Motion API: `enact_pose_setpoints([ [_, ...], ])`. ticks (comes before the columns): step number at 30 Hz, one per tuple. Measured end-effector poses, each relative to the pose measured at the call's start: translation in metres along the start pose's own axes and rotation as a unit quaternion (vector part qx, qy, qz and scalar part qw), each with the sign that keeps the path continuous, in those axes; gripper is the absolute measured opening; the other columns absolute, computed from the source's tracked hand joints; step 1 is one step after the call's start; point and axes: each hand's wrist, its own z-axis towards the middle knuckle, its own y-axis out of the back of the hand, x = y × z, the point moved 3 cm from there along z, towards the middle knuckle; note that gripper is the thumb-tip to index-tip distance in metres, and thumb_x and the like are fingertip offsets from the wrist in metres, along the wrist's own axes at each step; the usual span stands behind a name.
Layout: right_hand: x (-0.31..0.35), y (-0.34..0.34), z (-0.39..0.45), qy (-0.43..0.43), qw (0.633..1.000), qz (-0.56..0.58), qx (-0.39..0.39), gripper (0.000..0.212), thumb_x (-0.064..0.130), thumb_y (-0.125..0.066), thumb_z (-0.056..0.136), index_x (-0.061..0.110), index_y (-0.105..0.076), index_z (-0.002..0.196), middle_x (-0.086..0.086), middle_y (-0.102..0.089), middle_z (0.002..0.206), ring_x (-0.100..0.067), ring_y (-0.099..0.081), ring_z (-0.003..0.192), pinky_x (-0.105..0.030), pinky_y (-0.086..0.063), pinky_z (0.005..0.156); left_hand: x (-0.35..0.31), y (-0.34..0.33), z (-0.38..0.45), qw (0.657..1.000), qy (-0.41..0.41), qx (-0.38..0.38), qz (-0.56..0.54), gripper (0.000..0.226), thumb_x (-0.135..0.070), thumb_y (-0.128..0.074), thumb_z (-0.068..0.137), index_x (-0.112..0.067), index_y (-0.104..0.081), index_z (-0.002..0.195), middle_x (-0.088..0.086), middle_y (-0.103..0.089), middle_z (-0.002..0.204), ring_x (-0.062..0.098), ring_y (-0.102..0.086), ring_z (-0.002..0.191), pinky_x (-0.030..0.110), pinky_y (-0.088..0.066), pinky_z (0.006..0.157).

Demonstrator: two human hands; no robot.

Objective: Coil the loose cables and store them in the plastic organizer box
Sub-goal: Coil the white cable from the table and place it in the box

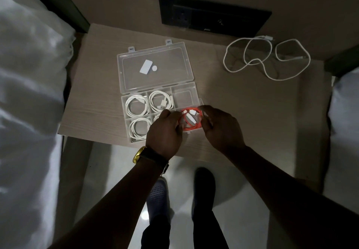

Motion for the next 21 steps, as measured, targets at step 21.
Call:
enact_pose_setpoints([
  [21,-0.086,0.061,0.12,-0.012,0.96,-0.257,0.106,0.038,0.019,-0.052,0.09,0.006,-0.056,0.126,-0.02,-0.062,0.125,-0.04,-0.055,0.116,-0.046,-0.043,0.101,-0.08,0.01,0.022,0.981,-0.072,-0.053,-0.171,0.023,0.002,-0.062,0.081,-0.015,-0.069,0.094,0.0,-0.063,0.089,0.015,-0.06,0.076,0.029,-0.048,0.067],
])
